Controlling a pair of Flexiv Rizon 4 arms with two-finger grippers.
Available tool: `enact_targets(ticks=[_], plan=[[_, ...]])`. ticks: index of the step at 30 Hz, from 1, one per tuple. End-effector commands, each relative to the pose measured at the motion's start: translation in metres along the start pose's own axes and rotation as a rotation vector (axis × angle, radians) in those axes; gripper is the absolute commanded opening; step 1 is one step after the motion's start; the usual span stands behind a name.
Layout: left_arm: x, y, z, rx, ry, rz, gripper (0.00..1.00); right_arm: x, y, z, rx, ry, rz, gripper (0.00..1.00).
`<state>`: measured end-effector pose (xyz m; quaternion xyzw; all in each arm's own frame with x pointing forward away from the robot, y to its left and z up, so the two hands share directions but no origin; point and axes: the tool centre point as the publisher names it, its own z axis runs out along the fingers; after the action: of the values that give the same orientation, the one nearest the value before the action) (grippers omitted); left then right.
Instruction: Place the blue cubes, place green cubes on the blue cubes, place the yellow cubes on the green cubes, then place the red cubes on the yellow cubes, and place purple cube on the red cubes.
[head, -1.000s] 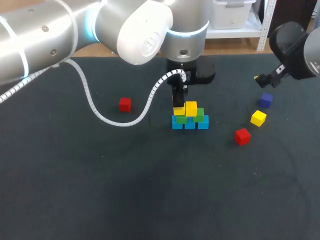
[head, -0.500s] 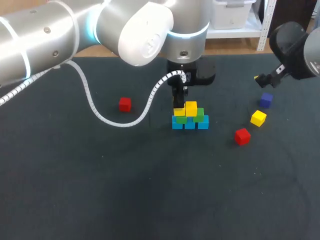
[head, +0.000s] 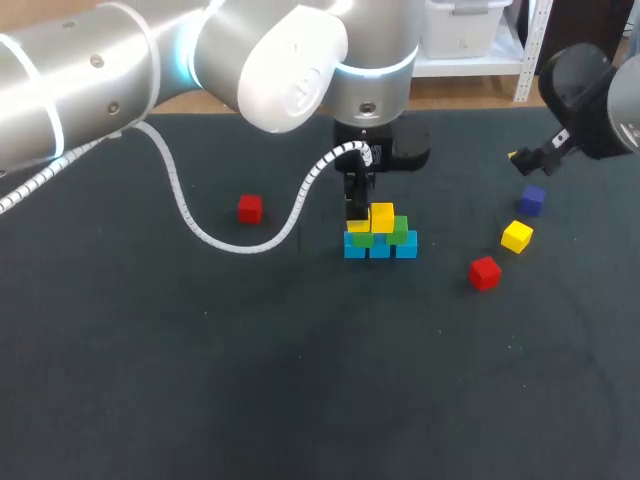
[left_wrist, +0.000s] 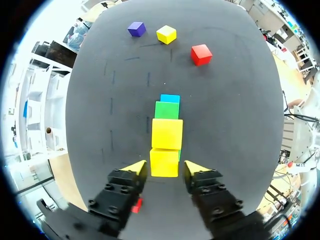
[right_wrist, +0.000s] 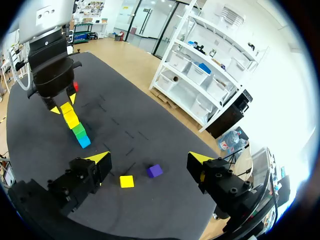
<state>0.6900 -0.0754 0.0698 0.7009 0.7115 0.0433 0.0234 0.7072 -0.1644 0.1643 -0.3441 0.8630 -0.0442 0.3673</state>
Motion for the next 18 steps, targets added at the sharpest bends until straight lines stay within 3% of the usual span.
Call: enact_targets(ticks=[1,7,10,11,18], plan=[[-0.001,0.002,0.0,0.005,0.002,0.0,0.73,0.002,0.001,0.0,0.008,-0.01,0.002,1.0],[-0.001,0.002,0.0,0.004,0.0,0.0,0.8,0.002,0.001,0.0,0.008,-0.01,0.002,1.0],[0.0,0.002,-0.003,0.004,-0.003,0.0,0.98,0.002,0.001,0.0,0.008,-0.01,0.002,1.0],[0.002,0.002,-0.004,0.016,-0.007,-0.009,1.0,0.002,0.001,0.0,0.008,-0.01,0.002,1.0],[0.018,0.005,-0.021,-0.011,-0.038,-0.065,1.0,0.002,0.001,0.0,0.008,-0.01,0.002,1.0]])
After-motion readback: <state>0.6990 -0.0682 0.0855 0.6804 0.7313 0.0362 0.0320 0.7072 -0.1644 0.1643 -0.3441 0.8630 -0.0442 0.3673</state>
